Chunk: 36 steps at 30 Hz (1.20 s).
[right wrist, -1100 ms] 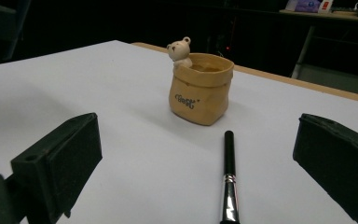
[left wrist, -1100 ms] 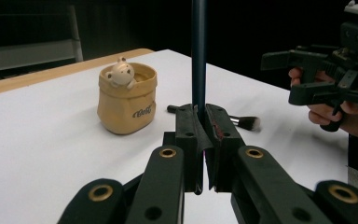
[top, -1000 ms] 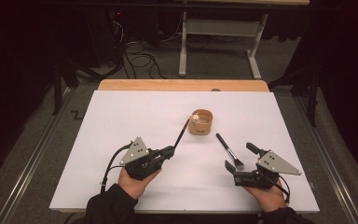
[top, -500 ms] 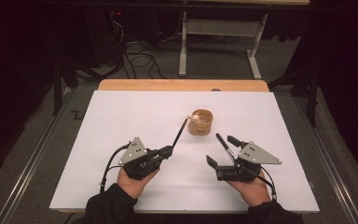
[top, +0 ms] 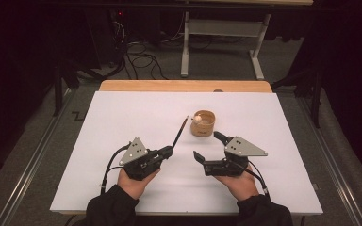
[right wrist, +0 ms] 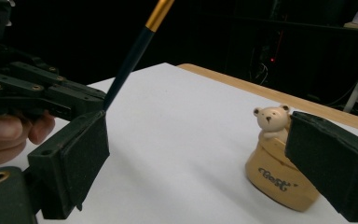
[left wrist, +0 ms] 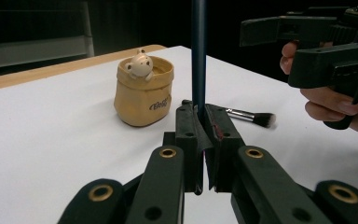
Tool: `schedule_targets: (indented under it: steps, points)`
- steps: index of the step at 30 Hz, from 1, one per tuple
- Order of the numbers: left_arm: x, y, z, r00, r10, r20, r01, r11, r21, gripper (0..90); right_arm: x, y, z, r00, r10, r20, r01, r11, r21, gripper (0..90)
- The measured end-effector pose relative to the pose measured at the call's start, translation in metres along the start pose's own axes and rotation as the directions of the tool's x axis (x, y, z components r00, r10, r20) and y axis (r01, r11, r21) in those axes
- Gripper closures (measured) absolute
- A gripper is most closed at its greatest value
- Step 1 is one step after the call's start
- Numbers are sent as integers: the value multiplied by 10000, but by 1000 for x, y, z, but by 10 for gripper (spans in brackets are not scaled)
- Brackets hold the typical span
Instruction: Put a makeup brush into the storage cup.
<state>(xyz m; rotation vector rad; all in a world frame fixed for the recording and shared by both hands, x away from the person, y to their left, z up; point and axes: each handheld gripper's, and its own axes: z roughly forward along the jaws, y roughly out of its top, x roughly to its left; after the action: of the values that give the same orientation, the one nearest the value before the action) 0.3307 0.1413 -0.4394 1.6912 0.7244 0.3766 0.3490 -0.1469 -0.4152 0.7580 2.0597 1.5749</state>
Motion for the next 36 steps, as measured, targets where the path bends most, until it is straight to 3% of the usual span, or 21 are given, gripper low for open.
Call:
schedule_targets:
  steps: [10, 16, 19, 22, 26, 36]
  points:
    - [-3, -2, 1, 10000, 37, -13, -37, 10000, 45, 848, 9, 5, 11, 9996, 140, -253, -143, 9998, -137, 92]
    - [-9, -4, 2, 9999, 80, 106, -80, 10000, 24, 847, 12, 2, 6, 9982, 326, -506, -343, 9989, -335, 109]
    - [-12, -5, 3, 9998, 142, 170, -143, 9999, 28, 848, 13, 0, 4, 9980, 201, -598, -226, 9989, -415, 124]
    - [-14, -6, 5, 9996, 151, 221, -153, 9998, 86, 848, 14, -3, 3, 9967, 416, -698, -444, 9982, -394, 130]
    - [-17, -7, 7, 9995, 191, 255, -194, 9997, 112, 847, 12, -5, 3, 9903, 1021, -938, -1078, 9925, -579, 141]
    - [-23, -10, 11, 9989, 325, 350, -331, 9993, 172, 848, 14, -6, 3, 9827, 1465, -1135, -1557, 9847, -776, 164]
